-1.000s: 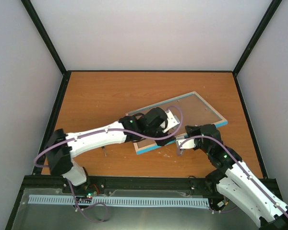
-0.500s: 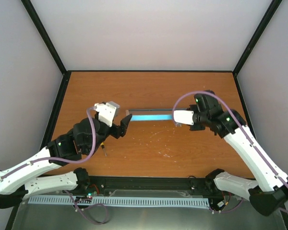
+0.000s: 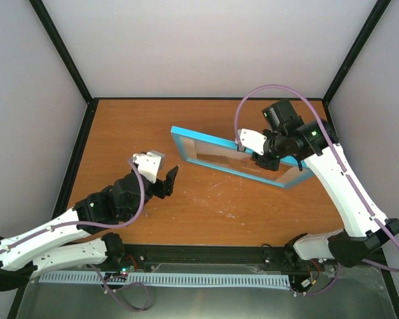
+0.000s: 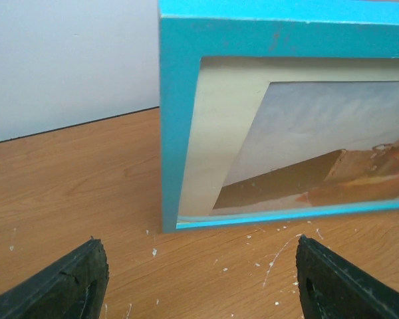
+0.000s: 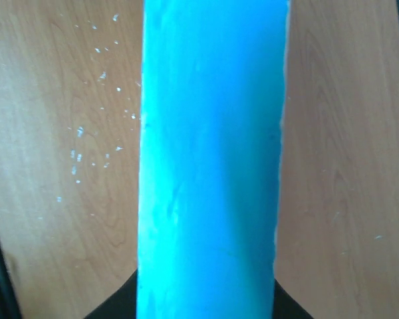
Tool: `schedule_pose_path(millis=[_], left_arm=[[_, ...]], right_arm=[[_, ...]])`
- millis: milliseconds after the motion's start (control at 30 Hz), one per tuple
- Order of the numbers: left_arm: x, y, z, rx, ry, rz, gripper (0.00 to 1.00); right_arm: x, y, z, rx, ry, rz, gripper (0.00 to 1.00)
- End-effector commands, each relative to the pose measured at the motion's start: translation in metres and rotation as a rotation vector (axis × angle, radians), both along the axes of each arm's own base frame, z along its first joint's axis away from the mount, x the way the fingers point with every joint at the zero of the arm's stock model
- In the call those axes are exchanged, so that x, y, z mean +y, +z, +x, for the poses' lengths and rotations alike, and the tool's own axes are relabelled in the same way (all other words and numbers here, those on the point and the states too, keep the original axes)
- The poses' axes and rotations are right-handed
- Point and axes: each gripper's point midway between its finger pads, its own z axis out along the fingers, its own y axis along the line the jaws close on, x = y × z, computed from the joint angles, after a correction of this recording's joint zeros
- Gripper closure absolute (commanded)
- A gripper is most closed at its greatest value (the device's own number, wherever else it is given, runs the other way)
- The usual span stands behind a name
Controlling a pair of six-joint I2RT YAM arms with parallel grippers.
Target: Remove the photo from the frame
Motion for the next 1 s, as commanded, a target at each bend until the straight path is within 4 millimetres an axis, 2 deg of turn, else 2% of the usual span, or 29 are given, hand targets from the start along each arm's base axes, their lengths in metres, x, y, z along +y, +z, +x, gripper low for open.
schedule_pose_path(millis=[0, 200, 467, 667, 833, 867, 967], left_arm=[[0.007, 0.007, -0.002, -0.002, 0.028, -0.081, 0.23], [0.005, -0.008, -0.003, 0.036, 0.028, -0.088, 0.23], [-0.003, -0.016, -0.004, 0.062, 0.005, -0.106, 0.23], [-0.019, -0.042, -0.005, 0.151, -0.020, -0.107, 0.23], [-0.030, -0.057, -0.004, 0.201, -0.021, -0.109, 0.24], [-0.033, -0.058, -0.004, 0.204, -0.026, -0.114, 0.24], [-0.043, -0.056, -0.004, 0.201, -0.059, -0.122, 0.23]], right_arm=[[0.018, 0.044, 0.002, -0.030, -0.043, 0.162, 0.97], [0.030, 0.028, 0.006, 0.143, -0.137, 0.187, 0.97], [0.035, 0.005, 0.035, 0.216, -0.224, 0.166, 0.97], [0.033, 0.000, 0.079, 0.335, -0.289, 0.259, 0.97], [0.013, -0.009, 0.127, 0.411, -0.388, 0.344, 0.97], [0.004, -0.013, 0.137, 0.410, -0.416, 0.346, 0.97], [-0.007, -0.020, 0.153, 0.437, -0.456, 0.377, 0.97]])
